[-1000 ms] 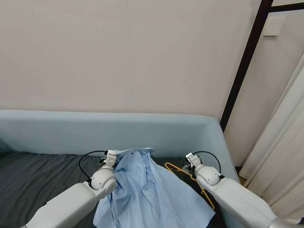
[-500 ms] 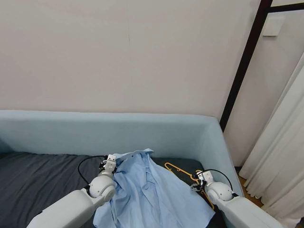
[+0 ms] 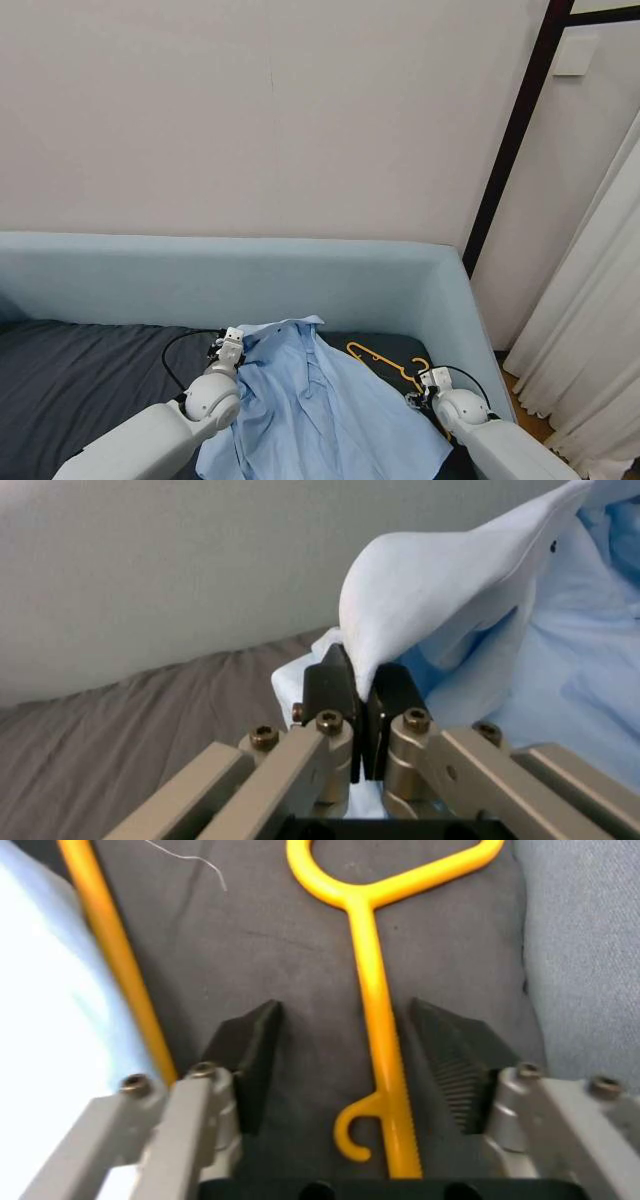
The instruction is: Pick up the clothes from the sofa and hang them on the clothes hanger.
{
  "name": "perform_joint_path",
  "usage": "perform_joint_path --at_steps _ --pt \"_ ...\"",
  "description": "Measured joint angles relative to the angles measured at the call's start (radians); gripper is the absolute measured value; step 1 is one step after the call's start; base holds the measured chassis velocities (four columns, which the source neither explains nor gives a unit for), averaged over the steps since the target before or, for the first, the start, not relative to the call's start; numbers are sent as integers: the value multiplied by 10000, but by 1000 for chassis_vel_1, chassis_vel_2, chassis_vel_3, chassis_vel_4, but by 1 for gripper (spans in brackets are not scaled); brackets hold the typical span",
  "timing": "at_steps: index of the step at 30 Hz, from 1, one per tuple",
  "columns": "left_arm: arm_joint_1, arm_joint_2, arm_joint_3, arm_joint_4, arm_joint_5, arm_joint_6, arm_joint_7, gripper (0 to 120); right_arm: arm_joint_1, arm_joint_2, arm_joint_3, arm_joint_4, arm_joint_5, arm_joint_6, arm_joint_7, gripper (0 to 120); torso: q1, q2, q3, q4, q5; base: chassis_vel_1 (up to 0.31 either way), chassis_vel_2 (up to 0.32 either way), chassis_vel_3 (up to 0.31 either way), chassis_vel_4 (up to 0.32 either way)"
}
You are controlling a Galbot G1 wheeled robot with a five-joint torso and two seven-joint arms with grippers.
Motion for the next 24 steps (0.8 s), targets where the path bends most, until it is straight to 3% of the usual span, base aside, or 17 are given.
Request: perform_joint_path --at_steps 1,3,5,13,20,22,23,24 --pt "-3 5 11 -1 0 2 -2 0 25 23 47 -132 -45 37 -91 44 0 0 0 1 0 0 0 0 0" --pt "-3 6 13 -1 0 3 -2 0 33 33 67 -180 -54 47 -129 44 -1 0 0 0 0 0 0 0 0" --pt "-7 26 19 -1 -1 6 -5 0 59 59 180 -375 -58 59 -369 30 -1 0 0 1 1 0 0 0 0" --pt "3 -20 55 -34 -118 51 -25 0 180 228 306 -810 200 161 -708 5 0 0 -1 -5 -3 0 0 0 0" --pt "41 31 46 -132 -126 60 -39 0 221 261 334 -868 325 396 -712 5 -1 0 0 -5 -1 0 0 0 0" --pt "86 63 17 -147 -125 60 -42 0 222 252 309 -910 515 975 -767 5 0 0 0 -5 -1 0 0 0 0" --pt "150 84 -18 -165 -117 60 -43 0 261 280 182 -1092 671 2194 -872 5 1 0 1 -6 0 0 0 0 0" --pt "150 84 -18 -165 -117 60 -43 0 261 280 182 -1092 671 2194 -872 5 1 0 1 -6 0 0 0 0 0"
